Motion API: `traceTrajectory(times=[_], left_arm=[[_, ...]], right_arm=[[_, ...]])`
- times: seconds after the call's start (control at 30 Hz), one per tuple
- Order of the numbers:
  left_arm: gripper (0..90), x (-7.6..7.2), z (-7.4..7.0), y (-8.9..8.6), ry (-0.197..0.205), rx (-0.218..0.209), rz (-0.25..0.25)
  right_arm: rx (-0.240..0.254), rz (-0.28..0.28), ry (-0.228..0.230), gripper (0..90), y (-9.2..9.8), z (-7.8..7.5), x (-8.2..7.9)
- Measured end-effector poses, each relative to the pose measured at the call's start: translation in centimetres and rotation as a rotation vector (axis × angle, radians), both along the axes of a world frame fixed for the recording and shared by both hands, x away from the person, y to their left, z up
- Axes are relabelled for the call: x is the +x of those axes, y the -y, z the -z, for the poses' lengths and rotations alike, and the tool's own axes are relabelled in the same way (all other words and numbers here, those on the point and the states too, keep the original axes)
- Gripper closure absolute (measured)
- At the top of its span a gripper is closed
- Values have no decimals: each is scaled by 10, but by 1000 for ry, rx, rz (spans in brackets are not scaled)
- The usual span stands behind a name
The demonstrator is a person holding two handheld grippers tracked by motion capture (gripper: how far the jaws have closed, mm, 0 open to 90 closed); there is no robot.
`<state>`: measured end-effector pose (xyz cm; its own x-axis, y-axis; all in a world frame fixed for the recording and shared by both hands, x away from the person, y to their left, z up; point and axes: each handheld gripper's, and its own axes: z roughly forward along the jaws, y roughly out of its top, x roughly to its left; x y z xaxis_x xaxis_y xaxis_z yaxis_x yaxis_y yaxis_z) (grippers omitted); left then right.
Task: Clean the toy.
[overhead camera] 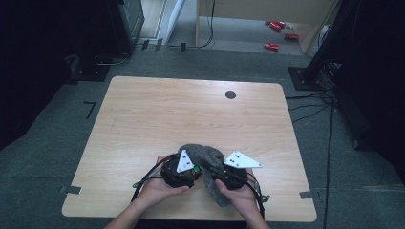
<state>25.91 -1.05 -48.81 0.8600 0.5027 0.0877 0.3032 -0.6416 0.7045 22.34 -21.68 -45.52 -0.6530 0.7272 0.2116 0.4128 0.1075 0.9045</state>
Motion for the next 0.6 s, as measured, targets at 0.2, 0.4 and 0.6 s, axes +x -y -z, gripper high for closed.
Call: traceTrajectory(times=[0.2,0.4,0.6], left_arm=[[355,-11,-8,7,48,25,9],[355,-2,-14,-9,17,-36,-35],[355,-2,-8,-9,10,-15,-39]], right_arm=[[-28,5,-19,709,-21,-1,4],[-73,122,-24,705,-18,-5,22],[-39,113,-45,704,-25,3,16]])
